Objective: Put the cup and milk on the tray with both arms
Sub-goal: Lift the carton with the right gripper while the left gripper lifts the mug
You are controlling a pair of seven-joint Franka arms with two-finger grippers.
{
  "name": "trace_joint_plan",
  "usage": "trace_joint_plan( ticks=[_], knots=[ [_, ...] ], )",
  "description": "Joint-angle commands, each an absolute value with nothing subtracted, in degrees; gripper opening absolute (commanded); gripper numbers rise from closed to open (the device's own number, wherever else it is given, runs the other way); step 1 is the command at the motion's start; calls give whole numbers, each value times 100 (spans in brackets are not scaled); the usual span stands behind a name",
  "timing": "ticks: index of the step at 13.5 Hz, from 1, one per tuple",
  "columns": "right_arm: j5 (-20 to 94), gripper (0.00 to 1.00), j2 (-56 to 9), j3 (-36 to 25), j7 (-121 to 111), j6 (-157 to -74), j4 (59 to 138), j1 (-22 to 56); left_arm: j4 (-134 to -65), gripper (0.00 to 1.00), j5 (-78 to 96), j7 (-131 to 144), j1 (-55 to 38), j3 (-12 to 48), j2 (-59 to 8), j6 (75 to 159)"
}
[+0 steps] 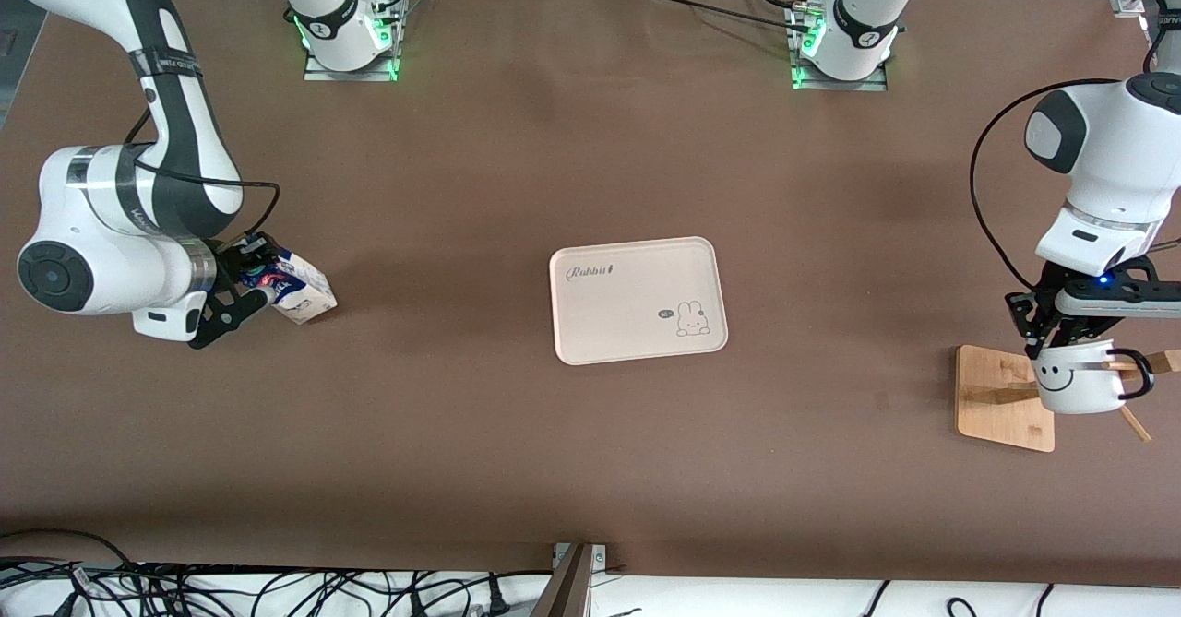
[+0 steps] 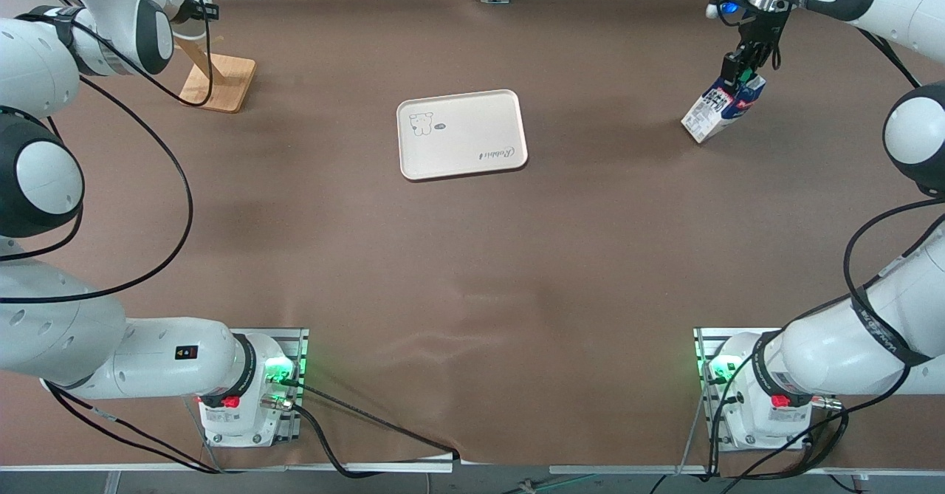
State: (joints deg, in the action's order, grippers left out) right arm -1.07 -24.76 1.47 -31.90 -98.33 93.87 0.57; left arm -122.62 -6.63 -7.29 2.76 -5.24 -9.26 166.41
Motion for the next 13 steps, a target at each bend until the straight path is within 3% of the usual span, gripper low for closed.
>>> trace_joint_plan(
  ticks=[1, 7, 13],
  knots=[
    [-79, 41, -2338, 132, -3243, -9660, 9150, 35, -12226, 0, -756, -774, 316, -519, -941, 16690],
    [465, 38, -2259, -26, -2675, -8527, 7859, -9, -12225, 0, -756, -721, 229, -484, -870, 16673],
    [623, 38, -2127, 17, -1602, -8147, 7532, 17, -12226, 0, -721, -571, 97, -115, -537, 16411]
  ],
)
